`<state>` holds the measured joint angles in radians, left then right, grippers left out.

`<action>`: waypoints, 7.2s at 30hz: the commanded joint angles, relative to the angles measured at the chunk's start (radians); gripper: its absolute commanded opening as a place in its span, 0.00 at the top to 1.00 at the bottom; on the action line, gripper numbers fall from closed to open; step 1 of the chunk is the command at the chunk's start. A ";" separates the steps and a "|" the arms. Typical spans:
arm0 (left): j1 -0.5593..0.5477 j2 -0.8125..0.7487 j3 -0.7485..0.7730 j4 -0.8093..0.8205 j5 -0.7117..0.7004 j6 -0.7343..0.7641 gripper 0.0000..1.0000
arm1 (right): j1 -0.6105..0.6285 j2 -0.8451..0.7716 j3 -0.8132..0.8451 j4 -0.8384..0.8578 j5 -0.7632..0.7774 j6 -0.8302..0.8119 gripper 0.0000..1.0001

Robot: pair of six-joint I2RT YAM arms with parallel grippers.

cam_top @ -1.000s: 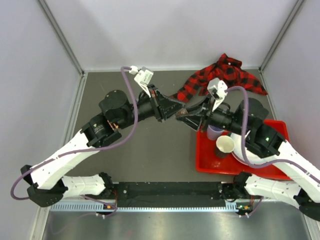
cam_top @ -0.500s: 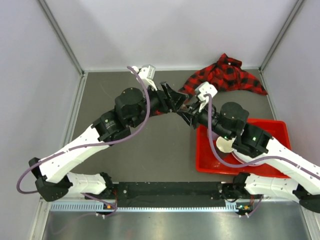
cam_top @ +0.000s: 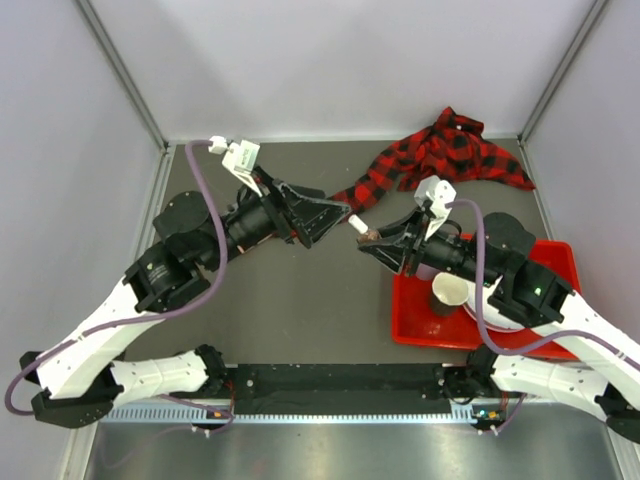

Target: Paint the nails

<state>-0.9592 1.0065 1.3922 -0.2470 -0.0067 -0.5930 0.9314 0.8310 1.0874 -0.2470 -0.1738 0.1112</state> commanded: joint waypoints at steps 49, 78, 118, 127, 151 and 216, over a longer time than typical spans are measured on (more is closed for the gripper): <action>0.005 0.078 0.094 -0.146 0.182 -0.048 1.00 | -0.011 0.002 0.012 0.031 -0.085 0.035 1.00; 0.004 0.050 0.117 -0.113 0.129 -0.030 1.00 | -0.011 0.003 -0.004 0.029 -0.102 0.030 1.00; 0.004 -0.048 0.122 -0.308 -0.206 0.056 1.00 | -0.011 -0.111 -0.080 0.058 -0.009 0.013 1.00; 0.004 -0.121 -0.044 -0.423 -0.631 0.058 1.00 | -0.011 -0.191 -0.107 0.055 0.030 -0.024 1.00; 0.526 -0.085 -0.636 -0.246 -0.739 -0.156 1.00 | -0.009 -0.250 -0.141 0.005 -0.001 -0.107 1.00; 0.847 0.201 -0.874 0.311 -0.562 -0.143 1.00 | -0.011 -0.181 -0.170 0.046 0.014 -0.154 1.00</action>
<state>-0.1211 1.2030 0.4988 0.0013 -0.5709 -0.7341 0.9306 0.6491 0.9092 -0.2512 -0.1650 -0.0273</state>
